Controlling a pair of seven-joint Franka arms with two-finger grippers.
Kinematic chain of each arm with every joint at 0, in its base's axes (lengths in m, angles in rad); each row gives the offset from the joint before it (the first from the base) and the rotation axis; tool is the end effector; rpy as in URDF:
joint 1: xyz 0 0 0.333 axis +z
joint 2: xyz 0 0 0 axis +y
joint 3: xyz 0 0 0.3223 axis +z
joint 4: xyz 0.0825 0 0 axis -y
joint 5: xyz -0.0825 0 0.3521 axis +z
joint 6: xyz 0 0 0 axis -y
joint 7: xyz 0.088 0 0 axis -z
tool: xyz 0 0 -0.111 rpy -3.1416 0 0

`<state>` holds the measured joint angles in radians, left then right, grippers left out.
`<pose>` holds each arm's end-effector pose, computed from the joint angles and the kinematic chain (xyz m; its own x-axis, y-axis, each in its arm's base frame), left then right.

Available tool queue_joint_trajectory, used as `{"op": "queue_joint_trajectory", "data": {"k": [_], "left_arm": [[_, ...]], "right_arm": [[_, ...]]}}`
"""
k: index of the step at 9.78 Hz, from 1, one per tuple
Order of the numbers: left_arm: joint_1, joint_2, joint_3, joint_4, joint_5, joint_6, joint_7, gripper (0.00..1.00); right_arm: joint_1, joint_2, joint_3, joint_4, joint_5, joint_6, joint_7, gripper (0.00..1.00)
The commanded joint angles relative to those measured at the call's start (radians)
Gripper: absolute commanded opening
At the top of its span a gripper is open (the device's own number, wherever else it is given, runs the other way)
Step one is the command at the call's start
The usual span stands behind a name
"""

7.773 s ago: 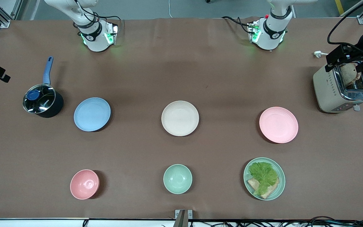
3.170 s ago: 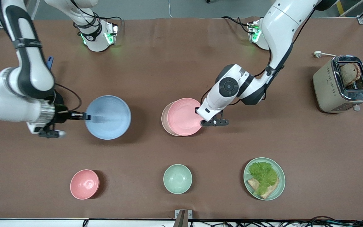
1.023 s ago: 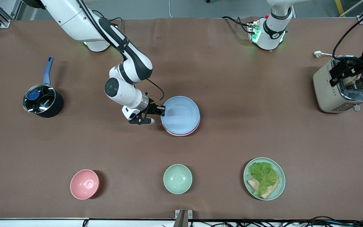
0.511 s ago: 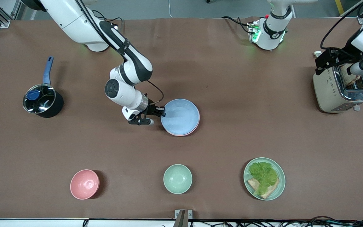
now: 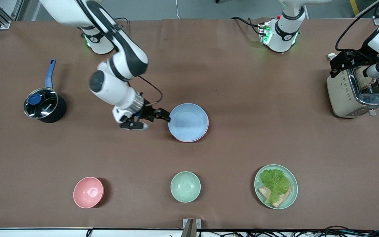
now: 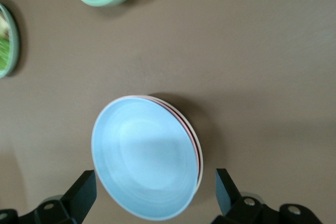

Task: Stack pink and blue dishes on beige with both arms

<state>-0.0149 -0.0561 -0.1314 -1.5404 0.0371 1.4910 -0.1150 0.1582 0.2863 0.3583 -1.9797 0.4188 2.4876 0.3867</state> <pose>0.4918 -0.0704 0.6615 0.9995 -0.0283 0.0113 -0.0278 -0.9987 -0.0433 0.5307 0.2859 0.3777 0.9803 -0.1971 -0.0138 -0.1835 -0.8828 -0.4324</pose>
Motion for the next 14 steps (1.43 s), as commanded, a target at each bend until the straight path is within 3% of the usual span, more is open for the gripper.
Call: {"op": "queue_joint_trajectory", "data": {"k": [1,4,6,8,10,12,14], "left_arm": [[-0.005,0.001,0.006,-0.037,-0.017,-0.008,0.02,1.0],[-0.005,0.002,0.003,-0.032,-0.016,-0.021,0.021,1.0],[0.001,0.001,0.004,-0.029,-0.013,-0.028,0.055,1.0],[0.004,0.001,0.012,-0.029,-0.014,-0.028,0.086,1.0],[0.009,-0.007,0.013,-0.029,-0.016,-0.031,0.086,1.0],[0.041,-0.007,0.012,-0.012,-0.017,-0.063,0.086,1.0],[0.041,-0.002,0.012,0.003,-0.01,-0.063,0.086,1.0]], "right_arm": [[-0.075,-0.174,-0.059,-0.045,-0.101,-0.179,0.021,1.0],[-0.098,-0.251,-0.215,0.08,-0.36,-0.48,0.021,1.0],[-0.185,-0.248,-0.234,0.285,-0.475,-0.698,-0.024,1.0],[-0.267,-0.251,-0.26,0.407,-0.477,-0.795,-0.247,1.0],[-0.263,-0.248,-0.335,0.55,-0.473,-0.944,-0.285,1.0],[-0.258,-0.269,-0.346,0.619,-0.462,-1.065,-0.295,1.0],[-0.259,-0.263,-0.355,0.567,-0.441,-1.07,-0.278,1.0]]}}
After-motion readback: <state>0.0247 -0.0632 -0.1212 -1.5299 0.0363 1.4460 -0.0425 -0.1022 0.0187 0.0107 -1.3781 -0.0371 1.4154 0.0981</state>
